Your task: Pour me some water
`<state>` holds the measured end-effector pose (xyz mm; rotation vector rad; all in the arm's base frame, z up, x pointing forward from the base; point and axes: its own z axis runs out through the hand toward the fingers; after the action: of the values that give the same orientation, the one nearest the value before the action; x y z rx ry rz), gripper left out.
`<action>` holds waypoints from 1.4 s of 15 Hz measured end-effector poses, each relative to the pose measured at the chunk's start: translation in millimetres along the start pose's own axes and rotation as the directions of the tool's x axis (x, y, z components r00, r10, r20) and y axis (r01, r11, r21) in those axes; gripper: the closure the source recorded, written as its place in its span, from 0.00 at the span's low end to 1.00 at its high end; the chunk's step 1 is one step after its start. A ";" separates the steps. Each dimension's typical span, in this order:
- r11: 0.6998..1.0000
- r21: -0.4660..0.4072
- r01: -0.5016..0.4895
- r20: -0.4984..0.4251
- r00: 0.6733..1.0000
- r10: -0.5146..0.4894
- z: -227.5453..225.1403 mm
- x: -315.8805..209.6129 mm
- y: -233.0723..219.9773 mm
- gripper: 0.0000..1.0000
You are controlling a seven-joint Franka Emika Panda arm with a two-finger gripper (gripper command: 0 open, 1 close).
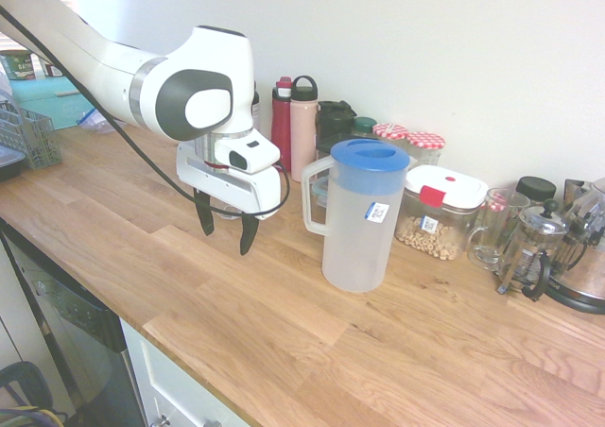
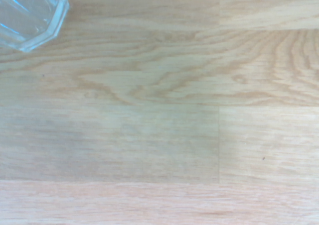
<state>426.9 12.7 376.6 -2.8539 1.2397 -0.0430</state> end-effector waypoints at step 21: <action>0.893 -0.009 -0.451 -0.082 0.890 0.449 -253.1 31.3 -8.6 0.00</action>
<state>445.1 -8.4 630.3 -2.5267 1.8977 -0.1266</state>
